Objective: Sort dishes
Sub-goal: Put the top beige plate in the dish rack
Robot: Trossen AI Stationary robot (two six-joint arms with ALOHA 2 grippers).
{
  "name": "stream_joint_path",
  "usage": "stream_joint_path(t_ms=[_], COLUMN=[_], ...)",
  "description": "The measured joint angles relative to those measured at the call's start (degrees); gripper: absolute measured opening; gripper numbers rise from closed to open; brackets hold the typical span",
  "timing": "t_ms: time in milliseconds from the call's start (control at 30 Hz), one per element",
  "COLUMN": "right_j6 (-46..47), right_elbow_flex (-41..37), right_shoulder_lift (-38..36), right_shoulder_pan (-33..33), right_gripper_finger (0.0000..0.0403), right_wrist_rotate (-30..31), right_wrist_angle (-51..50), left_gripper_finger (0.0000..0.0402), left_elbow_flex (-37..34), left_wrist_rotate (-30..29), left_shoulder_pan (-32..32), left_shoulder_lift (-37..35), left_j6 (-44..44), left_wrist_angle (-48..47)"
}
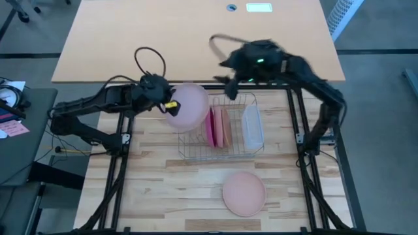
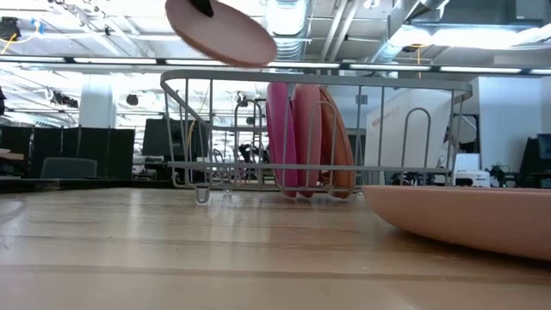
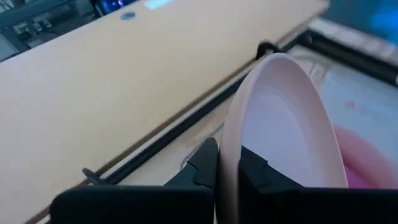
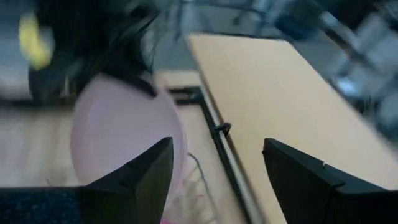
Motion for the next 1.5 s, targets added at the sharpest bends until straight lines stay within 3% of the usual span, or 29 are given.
stream_joint_path(t_ms=[133, 367, 533, 733, 867, 967, 1067, 1333, 1400, 1500], right_j6=[16.90, 25.63, 38.87, 46.02, 50.67, 50.58, 43.25, 24.77, 21.73, 16.86], right_elbow_flex=[0.09, 0.02, 0.02, -0.06, -0.07, -0.04, -0.02, -0.02, 0.00, -0.01], right_shoulder_lift=[-3.58, -4.80, -2.18, 1.79, 1.94, 1.49, 1.14, 2.04, 2.85, 3.21], right_shoulder_pan=[-1.29, 4.17, 8.31, 10.98, 12.70, 13.85, 15.38, 19.44, 19.76, 19.96], right_gripper_finger=[0.0255, 0.0255, 0.0255, 0.0255, 0.0255, 0.0255, 0.0255, 0.0255, 0.0255, 0.0255], right_wrist_rotate=[0.09, 0.18, 7.19, 7.44, 8.01, 9.82, 10.16, -4.48, -6.69, -8.88], right_wrist_angle=[-9.40, -23.99, -22.70, -14.70, -11.21, -9.75, -8.38, -3.42, -2.01, -2.26], left_gripper_finger=[0.0010, 0.0011, 0.0011, 0.0011, 0.0011, 0.0011, 0.0011, 0.0011, 0.0011, 0.0011], left_elbow_flex=[2.18, 5.39, 5.31, 4.93, 4.95, 4.95, 4.95, 4.95, 4.95, 4.95], left_wrist_rotate=[0.92, 8.47, 19.14, 36.03, 43.41, 49.77, 57.57, 89.24, 93.24, 94.51], left_shoulder_pan=[2.75, 9.13, 12.83, 17.53, 20.89, 24.49, 27.39, 31.92, 31.92, 31.66], left_shoulder_lift=[0.16, 0.11, 0.15, 1.02, 0.51, 0.74, 2.01, 11.68, 14.42, 17.71], left_j6=[-6.91, -18.15, -18.25, -16.23, -14.47, -11.94, -9.20, -3.34, -1.45, 1.03], left_wrist_angle=[-0.02, 1.85, 8.28, 9.87, 7.10, 2.85, -0.86, -10.00, -12.21, -15.36])
